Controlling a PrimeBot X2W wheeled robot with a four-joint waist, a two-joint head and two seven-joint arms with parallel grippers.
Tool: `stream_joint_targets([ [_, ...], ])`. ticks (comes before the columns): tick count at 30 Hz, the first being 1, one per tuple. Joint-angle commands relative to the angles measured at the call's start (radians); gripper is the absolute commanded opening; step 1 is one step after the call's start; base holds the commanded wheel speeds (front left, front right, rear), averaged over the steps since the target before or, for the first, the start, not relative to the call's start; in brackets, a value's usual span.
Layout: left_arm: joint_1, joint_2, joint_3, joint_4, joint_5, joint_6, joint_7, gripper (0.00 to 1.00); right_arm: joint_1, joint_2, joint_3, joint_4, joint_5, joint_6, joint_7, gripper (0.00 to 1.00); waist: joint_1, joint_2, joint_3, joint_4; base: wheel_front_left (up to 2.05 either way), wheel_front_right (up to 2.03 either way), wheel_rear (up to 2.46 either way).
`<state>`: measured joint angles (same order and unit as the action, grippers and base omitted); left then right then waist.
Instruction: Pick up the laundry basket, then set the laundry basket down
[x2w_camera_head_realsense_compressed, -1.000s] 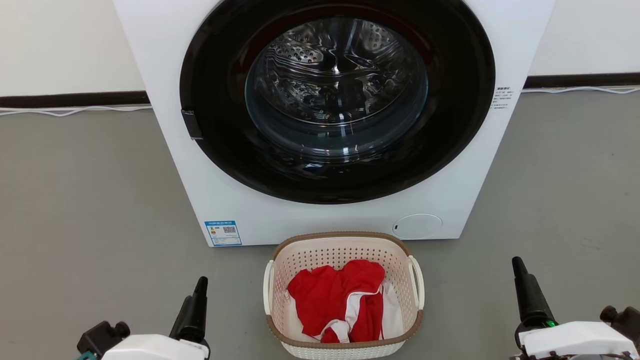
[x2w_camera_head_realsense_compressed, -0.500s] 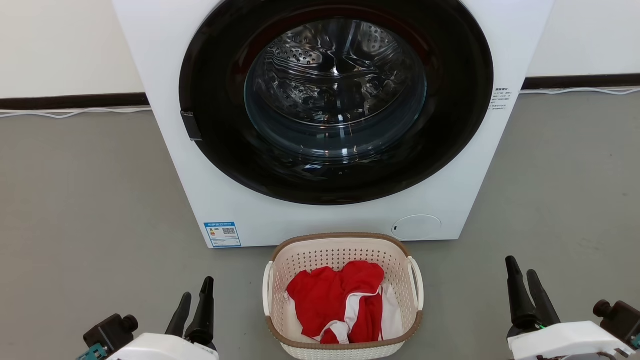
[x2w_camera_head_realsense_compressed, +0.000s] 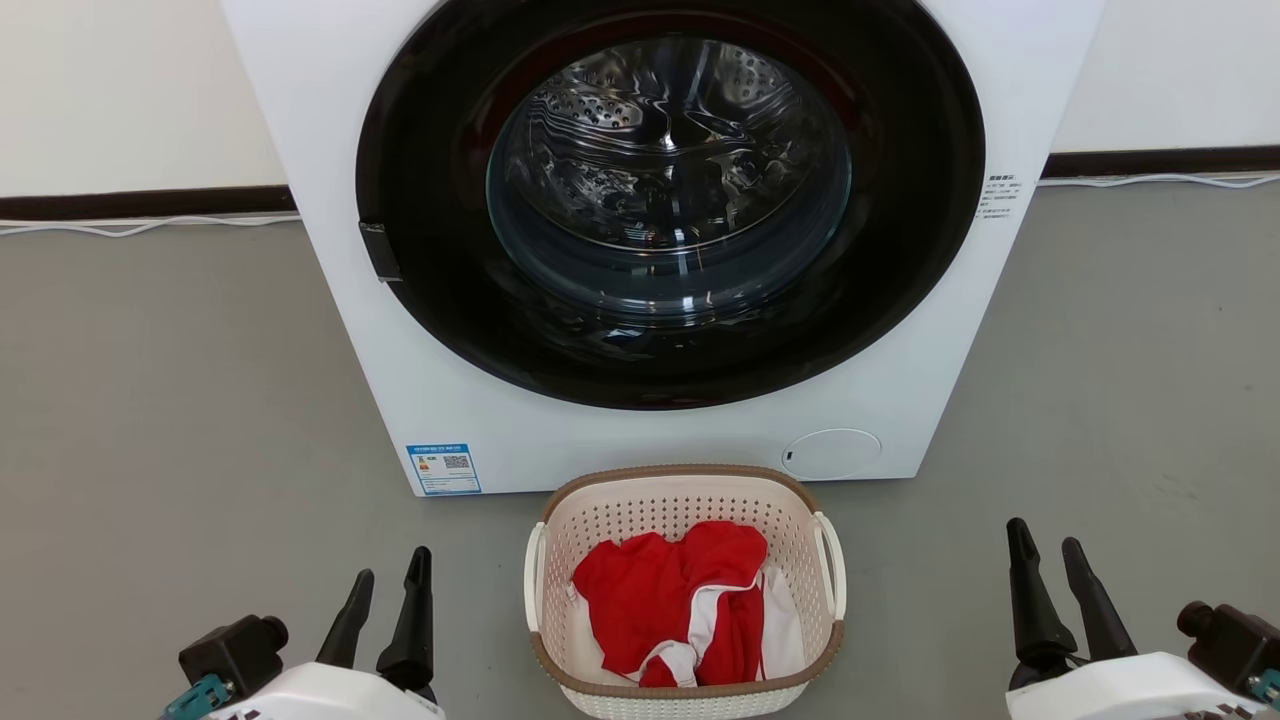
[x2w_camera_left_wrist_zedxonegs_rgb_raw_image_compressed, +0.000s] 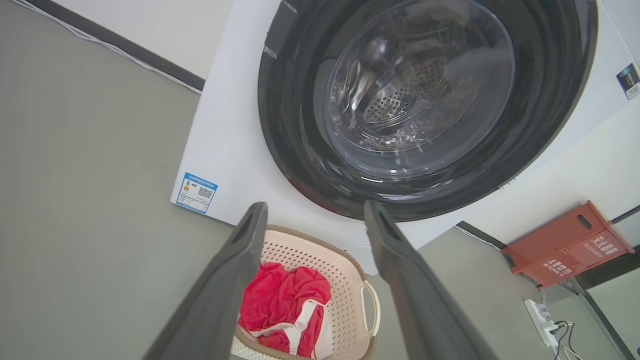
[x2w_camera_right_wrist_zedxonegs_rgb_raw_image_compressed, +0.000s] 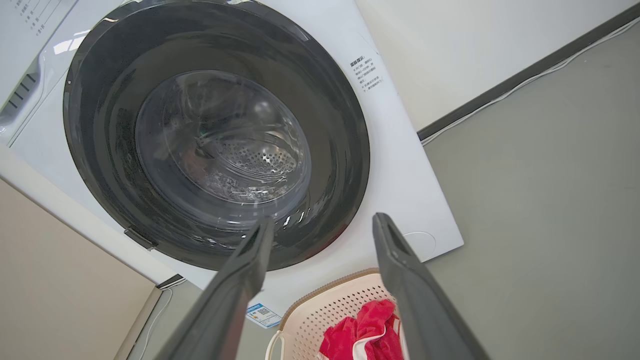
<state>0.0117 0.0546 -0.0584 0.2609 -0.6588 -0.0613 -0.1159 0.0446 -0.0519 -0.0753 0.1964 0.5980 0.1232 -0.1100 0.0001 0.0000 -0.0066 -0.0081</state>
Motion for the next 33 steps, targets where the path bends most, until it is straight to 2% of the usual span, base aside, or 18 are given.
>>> stream_joint_targets([
  [1,-0.017,0.008,0.015,-0.031,0.035,0.007,-0.012,1.0,-0.012,-0.008,0.012,-0.037,-0.037,0.005,-0.018,1.0,0.0,0.0,0.0,0.0,0.0,0.0,0.0],
  [22,-0.011,0.012,0.017,-0.031,0.281,0.005,-0.071,1.0,-0.015,-0.027,0.006,-0.03,-0.27,0.006,-0.077,1.0,0.0,0.0,-0.004,-0.006,0.0,0.0,0.0],
  [33,-0.008,0.014,0.019,-0.019,0.447,-0.003,-0.112,1.0,-0.019,-0.04,0.013,-0.02,-0.441,0.007,-0.118,1.0,0.0,0.0,-0.004,-0.007,0.0,0.0,0.0],
])
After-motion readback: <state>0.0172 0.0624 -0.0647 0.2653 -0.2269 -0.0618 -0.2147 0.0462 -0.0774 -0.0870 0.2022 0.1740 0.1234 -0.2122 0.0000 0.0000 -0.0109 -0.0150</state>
